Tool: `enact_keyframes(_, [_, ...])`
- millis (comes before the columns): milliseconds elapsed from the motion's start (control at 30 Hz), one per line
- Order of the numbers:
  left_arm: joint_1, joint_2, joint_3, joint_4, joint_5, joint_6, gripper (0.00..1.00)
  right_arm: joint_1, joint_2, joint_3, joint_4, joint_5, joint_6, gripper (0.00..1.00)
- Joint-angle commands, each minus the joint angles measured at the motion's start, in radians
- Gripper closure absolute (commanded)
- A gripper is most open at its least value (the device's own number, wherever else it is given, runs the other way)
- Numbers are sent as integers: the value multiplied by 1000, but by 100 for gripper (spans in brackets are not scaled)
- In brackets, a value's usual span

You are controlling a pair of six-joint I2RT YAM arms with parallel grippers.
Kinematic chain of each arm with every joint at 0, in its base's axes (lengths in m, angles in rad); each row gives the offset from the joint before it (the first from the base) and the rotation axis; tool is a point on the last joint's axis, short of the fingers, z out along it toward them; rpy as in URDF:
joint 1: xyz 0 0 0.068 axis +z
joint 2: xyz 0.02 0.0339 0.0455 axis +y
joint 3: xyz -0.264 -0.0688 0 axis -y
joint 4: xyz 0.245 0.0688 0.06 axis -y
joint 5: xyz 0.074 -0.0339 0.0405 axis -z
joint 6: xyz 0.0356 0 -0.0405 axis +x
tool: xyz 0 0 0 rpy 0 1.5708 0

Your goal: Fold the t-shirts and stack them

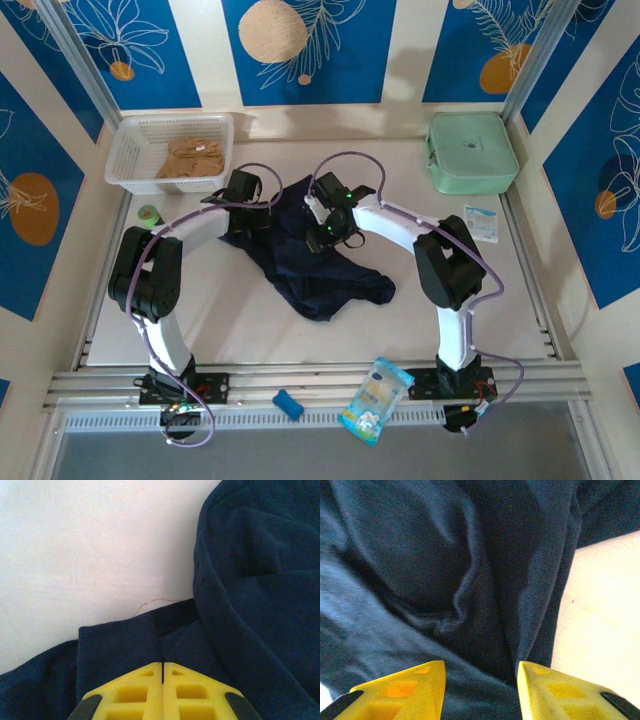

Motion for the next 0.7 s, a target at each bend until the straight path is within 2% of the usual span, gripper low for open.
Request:
enact_keyframes(0, [7, -35, -9, -16, 14, -9, 100, -2, 21, 16, 5, -53, -37, 56])
enact_keyframes(433, [7, -27, -1, -25, 21, -9, 100, 4, 41, -3, 30, -106, -52, 52])
enact_keyframes(667, [8, -22, -10, -14, 29, -14, 100, 19, 33, -8, 27, -109, -50, 62])
